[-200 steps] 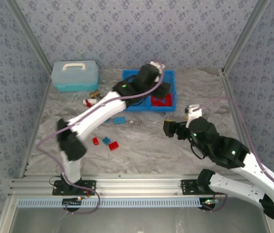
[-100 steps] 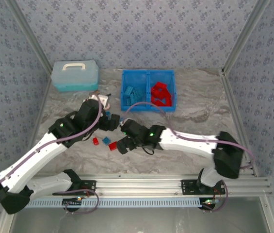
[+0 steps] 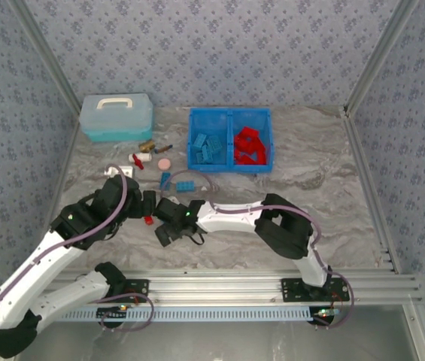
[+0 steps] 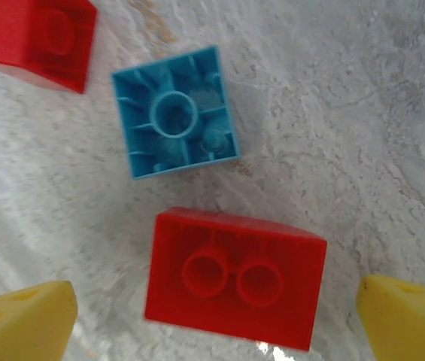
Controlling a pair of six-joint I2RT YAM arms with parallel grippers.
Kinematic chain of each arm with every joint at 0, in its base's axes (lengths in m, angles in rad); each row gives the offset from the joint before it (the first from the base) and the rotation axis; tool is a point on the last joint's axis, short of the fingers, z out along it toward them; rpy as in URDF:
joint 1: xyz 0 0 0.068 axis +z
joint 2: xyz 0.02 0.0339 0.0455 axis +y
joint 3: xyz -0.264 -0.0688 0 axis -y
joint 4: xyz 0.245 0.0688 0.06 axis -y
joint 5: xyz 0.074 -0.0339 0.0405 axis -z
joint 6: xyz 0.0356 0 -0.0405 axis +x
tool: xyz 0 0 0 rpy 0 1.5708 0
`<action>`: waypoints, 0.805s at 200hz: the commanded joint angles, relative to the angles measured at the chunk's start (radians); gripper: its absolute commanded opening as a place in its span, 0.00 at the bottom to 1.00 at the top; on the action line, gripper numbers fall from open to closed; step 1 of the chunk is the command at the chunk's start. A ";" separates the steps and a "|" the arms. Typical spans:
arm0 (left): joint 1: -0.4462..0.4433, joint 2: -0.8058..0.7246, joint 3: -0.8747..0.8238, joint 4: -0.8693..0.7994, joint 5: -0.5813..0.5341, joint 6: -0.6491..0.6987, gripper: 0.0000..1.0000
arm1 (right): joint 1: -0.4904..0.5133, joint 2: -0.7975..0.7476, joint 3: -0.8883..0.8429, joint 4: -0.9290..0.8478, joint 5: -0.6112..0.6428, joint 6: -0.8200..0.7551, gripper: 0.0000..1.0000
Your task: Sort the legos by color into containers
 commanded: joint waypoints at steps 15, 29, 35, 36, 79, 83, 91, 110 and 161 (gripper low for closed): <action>-0.001 0.001 -0.025 -0.004 0.030 -0.021 0.99 | 0.013 0.070 0.066 -0.026 0.043 0.023 0.77; 0.001 -0.001 -0.033 -0.001 0.030 -0.024 0.99 | 0.014 0.069 0.057 -0.022 0.052 0.034 0.67; 0.001 -0.003 -0.038 0.001 0.032 -0.025 0.99 | 0.014 0.067 0.052 -0.020 0.057 0.037 0.62; 0.001 -0.004 -0.038 0.002 0.032 -0.024 0.99 | 0.014 0.066 0.052 -0.020 0.058 0.038 0.61; 0.004 -0.004 -0.046 0.002 0.033 -0.026 0.99 | 0.017 -0.013 -0.024 0.033 0.088 0.037 0.41; 0.004 -0.005 -0.047 0.000 0.032 -0.027 0.99 | 0.016 -0.029 -0.036 0.042 0.090 0.036 0.40; 0.004 -0.008 -0.050 -0.003 0.028 -0.030 0.99 | 0.016 -0.060 -0.060 0.062 0.094 0.036 0.38; 0.005 -0.015 -0.056 0.000 0.028 -0.038 0.99 | 0.015 -0.157 -0.138 0.099 0.110 0.041 0.34; 0.008 -0.028 -0.052 0.034 0.040 -0.043 0.99 | -0.013 -0.515 -0.325 0.006 0.272 0.035 0.33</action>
